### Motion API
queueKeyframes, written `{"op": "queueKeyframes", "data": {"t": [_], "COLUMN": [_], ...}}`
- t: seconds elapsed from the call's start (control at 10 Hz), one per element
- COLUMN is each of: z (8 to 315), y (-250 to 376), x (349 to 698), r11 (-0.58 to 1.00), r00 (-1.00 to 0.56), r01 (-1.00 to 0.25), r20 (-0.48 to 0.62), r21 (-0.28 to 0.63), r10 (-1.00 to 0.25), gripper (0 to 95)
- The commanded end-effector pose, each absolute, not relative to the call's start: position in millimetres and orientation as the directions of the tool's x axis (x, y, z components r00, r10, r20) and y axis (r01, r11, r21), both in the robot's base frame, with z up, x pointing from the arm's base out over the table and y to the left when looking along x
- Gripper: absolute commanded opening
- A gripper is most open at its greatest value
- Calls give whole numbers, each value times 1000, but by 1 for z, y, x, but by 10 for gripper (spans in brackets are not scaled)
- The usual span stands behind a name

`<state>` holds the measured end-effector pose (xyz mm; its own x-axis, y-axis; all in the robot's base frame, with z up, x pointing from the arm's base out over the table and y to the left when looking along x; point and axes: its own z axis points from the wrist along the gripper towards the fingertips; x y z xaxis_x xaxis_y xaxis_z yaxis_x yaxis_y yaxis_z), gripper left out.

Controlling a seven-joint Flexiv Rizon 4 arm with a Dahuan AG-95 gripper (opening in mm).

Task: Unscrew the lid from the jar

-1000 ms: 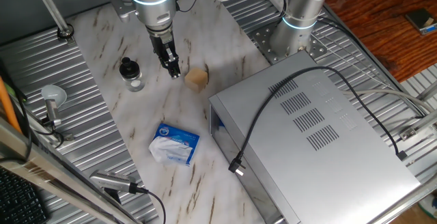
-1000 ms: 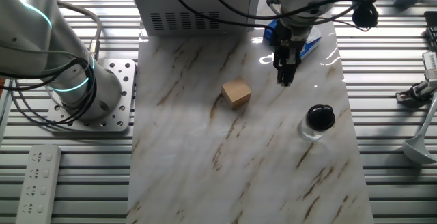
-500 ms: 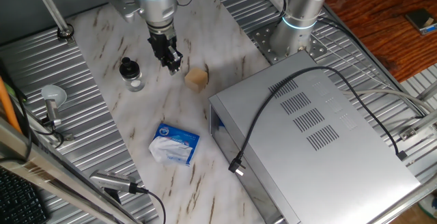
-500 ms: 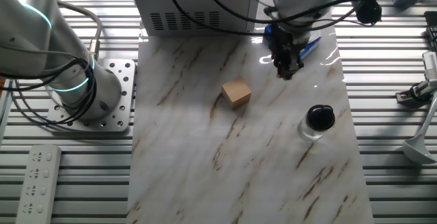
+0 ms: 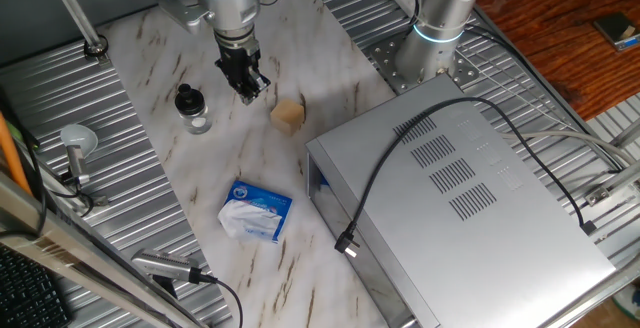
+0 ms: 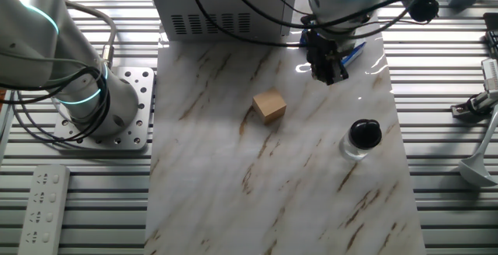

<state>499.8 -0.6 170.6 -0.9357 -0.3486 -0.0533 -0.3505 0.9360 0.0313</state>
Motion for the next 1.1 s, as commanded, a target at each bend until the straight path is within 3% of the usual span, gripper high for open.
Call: {"op": "queueKeyframes", "data": {"t": [0.1, 0.5, 1.1], "z": [170, 176, 213], "y": [0, -3, -88], "x": [500, 504, 584], "r11": [937, 937, 865], "r00": [-936, -937, -865], "r01": [-349, -349, -498], "r20": [-51, -13, 41], "r21": [29, 29, 54], "r10": [-347, -349, -500], "gripper": [0, 0, 0]}}
